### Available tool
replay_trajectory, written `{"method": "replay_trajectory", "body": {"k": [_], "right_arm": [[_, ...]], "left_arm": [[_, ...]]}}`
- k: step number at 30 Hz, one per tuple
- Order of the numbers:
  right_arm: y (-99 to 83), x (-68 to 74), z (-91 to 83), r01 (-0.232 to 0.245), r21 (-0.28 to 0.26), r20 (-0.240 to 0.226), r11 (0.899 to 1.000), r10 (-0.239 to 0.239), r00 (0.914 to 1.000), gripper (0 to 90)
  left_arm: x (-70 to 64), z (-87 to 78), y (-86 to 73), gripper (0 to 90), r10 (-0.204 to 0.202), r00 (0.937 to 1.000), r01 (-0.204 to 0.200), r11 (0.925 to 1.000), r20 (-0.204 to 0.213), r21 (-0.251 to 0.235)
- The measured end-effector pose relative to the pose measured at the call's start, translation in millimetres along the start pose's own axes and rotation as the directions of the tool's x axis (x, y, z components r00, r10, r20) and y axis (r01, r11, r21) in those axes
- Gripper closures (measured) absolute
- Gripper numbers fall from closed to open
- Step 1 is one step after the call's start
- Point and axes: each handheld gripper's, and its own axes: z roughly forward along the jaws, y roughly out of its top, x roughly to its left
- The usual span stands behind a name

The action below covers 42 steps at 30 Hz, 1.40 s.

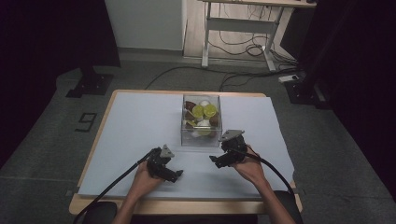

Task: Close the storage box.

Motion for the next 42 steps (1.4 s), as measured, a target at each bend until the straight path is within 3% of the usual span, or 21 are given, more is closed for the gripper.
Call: {"method": "replay_trajectory", "body": {"k": [21,30,36,42], "right_arm": [[-21.6,-12.8,-21.6,-0.013,0.011,0.065,1.0,0.012,0.9978,2.7],[-32.6,-24.9,-33.7,-0.062,-0.011,0.089,0.998,0.063,0.9941,2.9],[-41.1,-31.3,-41.5,-0.126,-0.052,0.092,0.991,0.13,0.9872,3.4],[-48.8,-36.6,-48.5,-0.158,-0.065,0.104,0.985,0.164,0.9809,3.9]], "left_arm": [[-0.2,0.0,0.0,0.0,0.0,1.0,0.0,1.0,-0.001,-0.001],[0.0,-0.1,0.0,0.0,0.0,1.0,0.0,1.0,0.0,-0.001],[0.0,-0.1,0.0,0.0,0.0,1.0,0.0,1.0,-0.001,-0.001],[-0.1,-0.1,0.0,0.0,0.0,1.0,0.0,1.0,-0.001,-0.002]]}}
